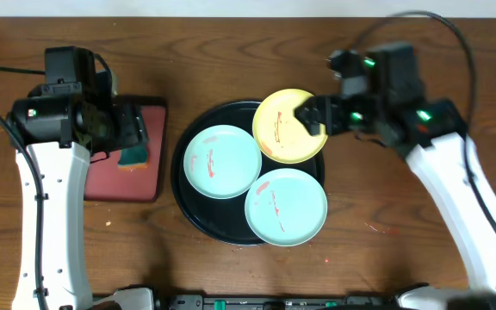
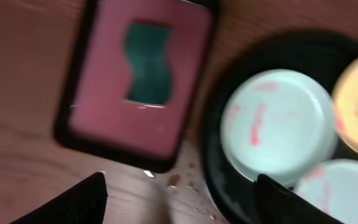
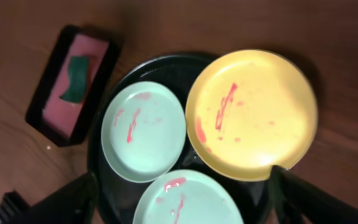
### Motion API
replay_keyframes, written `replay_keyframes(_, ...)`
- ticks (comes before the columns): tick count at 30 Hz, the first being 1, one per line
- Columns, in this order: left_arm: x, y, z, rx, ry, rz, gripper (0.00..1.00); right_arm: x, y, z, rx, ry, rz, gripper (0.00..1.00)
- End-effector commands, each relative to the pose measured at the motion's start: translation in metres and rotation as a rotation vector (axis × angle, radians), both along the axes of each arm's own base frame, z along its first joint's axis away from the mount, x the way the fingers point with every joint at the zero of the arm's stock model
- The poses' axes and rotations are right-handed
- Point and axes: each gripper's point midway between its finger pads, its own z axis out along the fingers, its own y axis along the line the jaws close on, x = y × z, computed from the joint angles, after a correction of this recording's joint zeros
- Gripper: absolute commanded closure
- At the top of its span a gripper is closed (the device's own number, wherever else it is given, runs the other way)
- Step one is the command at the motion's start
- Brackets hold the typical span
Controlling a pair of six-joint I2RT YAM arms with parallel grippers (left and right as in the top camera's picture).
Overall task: Clean dirty plates on tray and stack at the side
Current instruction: 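Move left gripper to the sponge and right gripper toward the plates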
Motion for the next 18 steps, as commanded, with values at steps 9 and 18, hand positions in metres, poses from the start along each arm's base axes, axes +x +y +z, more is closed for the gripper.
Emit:
replay_keyframes(9, -0.002, 0.057, -0.001, 0.173, 0.036, 0.227, 0.24, 0.015, 0.055, -0.078, -0.058, 0.332, -0.166, 0.6)
replay_keyframes(18, 0.008, 0.074, -0.027, 0.168, 0.107, 0.268, 0.24, -0.013, 0.084, -0.15, -0.244, 0.44, -0.12, 0.6)
